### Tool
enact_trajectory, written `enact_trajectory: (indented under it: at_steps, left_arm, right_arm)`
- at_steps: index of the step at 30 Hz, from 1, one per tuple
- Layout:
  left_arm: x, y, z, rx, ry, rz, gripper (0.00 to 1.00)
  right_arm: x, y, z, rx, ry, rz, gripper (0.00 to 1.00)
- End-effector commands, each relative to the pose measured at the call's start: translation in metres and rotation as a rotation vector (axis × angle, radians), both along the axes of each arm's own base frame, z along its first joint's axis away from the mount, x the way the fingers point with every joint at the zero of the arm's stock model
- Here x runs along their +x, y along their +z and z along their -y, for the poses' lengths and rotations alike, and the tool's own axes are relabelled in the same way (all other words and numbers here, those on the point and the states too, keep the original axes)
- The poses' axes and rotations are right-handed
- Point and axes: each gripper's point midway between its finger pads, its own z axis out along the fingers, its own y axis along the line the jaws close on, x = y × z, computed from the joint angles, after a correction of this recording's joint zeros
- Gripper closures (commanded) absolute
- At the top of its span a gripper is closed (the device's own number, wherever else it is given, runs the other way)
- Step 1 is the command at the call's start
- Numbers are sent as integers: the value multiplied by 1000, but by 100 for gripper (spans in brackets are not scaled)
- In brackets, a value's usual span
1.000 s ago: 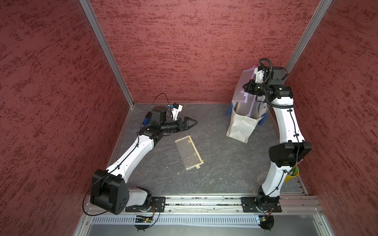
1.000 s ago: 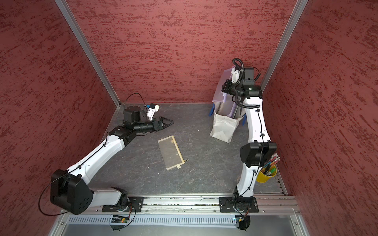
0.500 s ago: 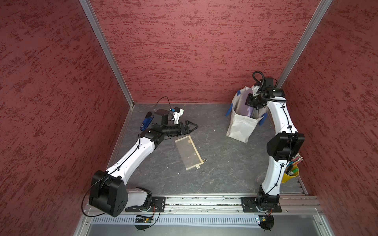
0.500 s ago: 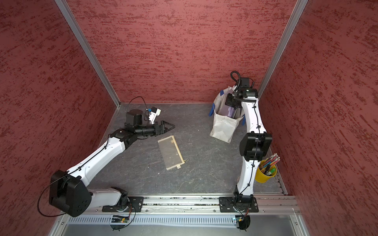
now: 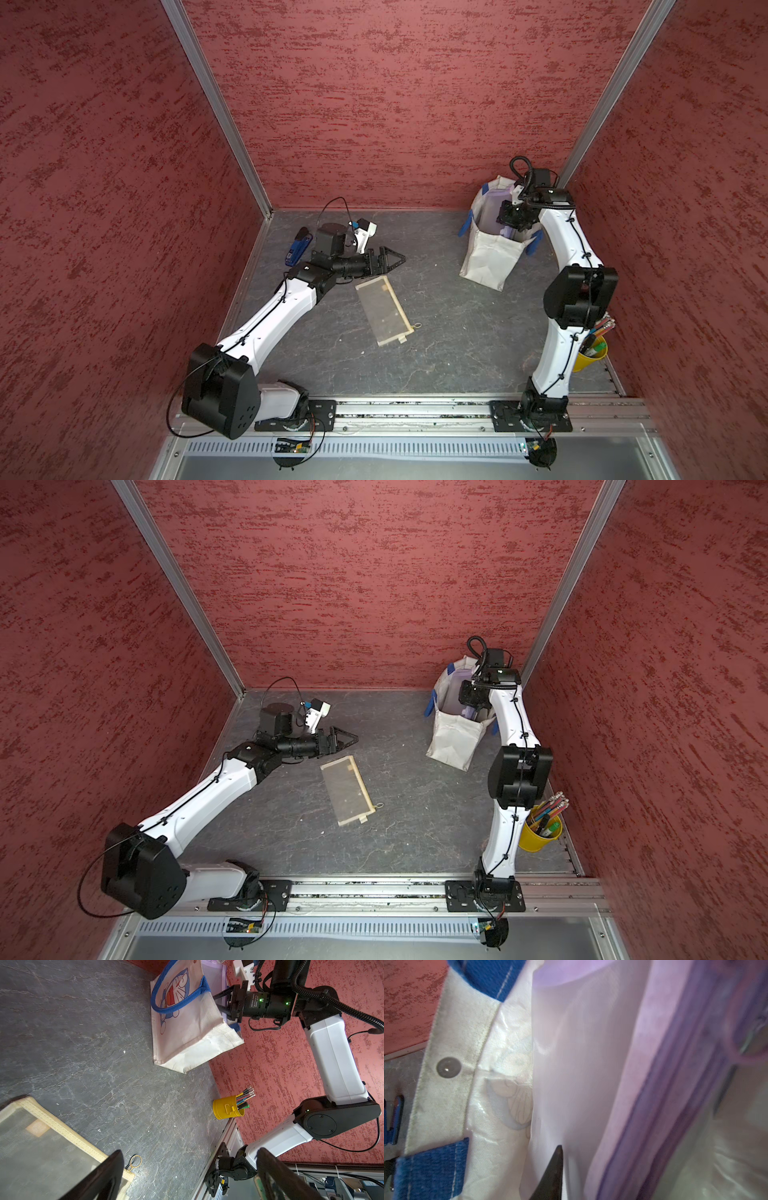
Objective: Put the pencil pouch into the canvas bag
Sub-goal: Place the pencil pouch in the canvas bag.
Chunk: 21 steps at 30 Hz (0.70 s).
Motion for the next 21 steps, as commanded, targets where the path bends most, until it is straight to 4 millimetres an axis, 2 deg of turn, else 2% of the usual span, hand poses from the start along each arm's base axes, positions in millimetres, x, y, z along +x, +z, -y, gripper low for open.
enact_trajectory:
  at_steps: [1, 5, 9, 11, 14, 16, 21]
  left_arm:
    - [3, 1, 2, 6, -2, 14, 0]
    - [5, -2, 1, 4, 7, 2, 0]
    - [7, -14, -3, 26, 25, -45, 0]
    - [4, -30, -7, 71, 37, -97, 0]
    - [0, -59, -16, 127, 65, -183, 1]
    - [-6, -79, -22, 147, 88, -237, 0]
    - [-20, -115, -31, 177, 122, -321, 0]
  right_arm:
    - [-6, 43, 13, -68, -27, 100, 63]
    - [-15, 65, 18, -114, -40, 129, 48]
    - [-29, 93, 23, -201, -49, 151, 41]
    - [-39, 110, 16, -237, -34, 167, 40]
    - [-53, 124, -18, -220, 32, 190, 39]
    - [-66, 123, -54, -197, 95, 190, 38]
    - [-97, 91, -140, -53, 224, 149, 34]
